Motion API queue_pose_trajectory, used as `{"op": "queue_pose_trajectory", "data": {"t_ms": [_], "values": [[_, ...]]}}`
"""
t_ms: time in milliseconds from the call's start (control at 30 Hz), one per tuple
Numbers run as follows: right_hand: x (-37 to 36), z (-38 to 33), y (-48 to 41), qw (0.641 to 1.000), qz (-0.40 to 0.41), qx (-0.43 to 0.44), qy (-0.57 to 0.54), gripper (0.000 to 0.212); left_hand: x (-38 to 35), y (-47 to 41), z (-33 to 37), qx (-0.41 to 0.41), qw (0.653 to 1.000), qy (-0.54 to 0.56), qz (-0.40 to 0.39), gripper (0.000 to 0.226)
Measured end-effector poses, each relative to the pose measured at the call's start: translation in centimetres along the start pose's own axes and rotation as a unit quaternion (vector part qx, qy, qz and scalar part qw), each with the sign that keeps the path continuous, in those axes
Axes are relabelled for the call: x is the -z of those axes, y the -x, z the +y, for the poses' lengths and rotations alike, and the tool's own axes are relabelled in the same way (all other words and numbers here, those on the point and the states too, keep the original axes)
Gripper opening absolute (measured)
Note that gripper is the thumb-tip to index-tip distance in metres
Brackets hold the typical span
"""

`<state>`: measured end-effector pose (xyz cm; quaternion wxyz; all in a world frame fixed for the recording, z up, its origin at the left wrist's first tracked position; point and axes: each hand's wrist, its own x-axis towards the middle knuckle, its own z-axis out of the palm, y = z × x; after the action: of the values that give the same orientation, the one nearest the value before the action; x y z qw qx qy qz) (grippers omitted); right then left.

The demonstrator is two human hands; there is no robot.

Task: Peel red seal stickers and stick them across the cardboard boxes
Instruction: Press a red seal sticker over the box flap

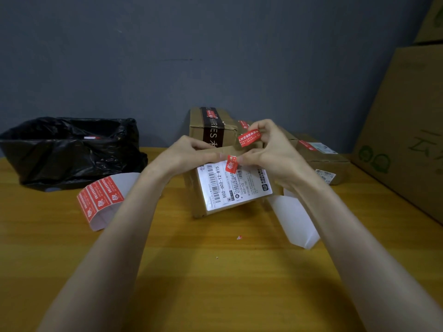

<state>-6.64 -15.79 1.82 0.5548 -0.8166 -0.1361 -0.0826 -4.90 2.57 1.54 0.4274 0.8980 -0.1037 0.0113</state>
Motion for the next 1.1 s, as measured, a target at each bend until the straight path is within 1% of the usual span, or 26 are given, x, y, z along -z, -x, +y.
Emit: {"op": "queue_pose_trajectory", "data": {"t_ms": [133,300,467,533,633,700,767,833,933,1000,1100], "values": [[0.2,-0.2,0.1,1.0,-0.016,-0.006,-0.023,0.047,0.2,0.1,-0.2,-0.001,1.0,0.004,0.001,0.033],[0.4,-0.3,0.2,0.995,-0.06,-0.028,-0.071,0.046,0.3,0.0,-0.4,-0.004,1.0,-0.008,0.001,0.037],[1.3,-0.9,0.3,0.975,-0.124,-0.033,-0.182,0.042,0.4,-0.1,-0.7,-0.019,1.0,-0.006,0.012,0.039],[1.7,-1.1,0.3,0.971,-0.115,-0.03,-0.207,0.041,0.6,0.0,-0.8,-0.05,0.999,-0.018,0.002,0.039],[2.0,-1.1,0.2,0.966,-0.059,-0.028,-0.251,0.038,0.7,0.1,-0.7,-0.098,0.992,-0.063,-0.044,0.043],[2.0,-1.0,0.1,0.967,-0.024,-0.019,-0.254,0.038,0.8,0.2,-0.5,-0.105,0.987,-0.089,-0.077,0.047],[2.0,-1.0,0.0,0.97,0.0,-0.011,-0.242,0.038,1.0,0.3,-0.1,-0.119,0.984,-0.092,-0.091,0.049],[1.9,-1.0,-0.1,0.974,0.015,-0.003,-0.224,0.039,1.1,0.8,0.9,-0.144,0.986,-0.052,-0.059,0.04],[1.6,-1.1,0.0,0.98,0.02,0.016,-0.199,0.041,0.7,1.1,2.4,-0.184,0.982,0.022,0.035,0.022],[1.4,-1.3,0.1,0.982,0.015,0.026,-0.185,0.039,0.2,1.2,3.2,-0.198,0.977,0.042,0.071,0.015],[1.2,-1.6,0.3,0.983,0.015,0.036,-0.177,0.033,-0.2,1.3,3.6,-0.197,0.972,0.052,0.119,0.003]]}}
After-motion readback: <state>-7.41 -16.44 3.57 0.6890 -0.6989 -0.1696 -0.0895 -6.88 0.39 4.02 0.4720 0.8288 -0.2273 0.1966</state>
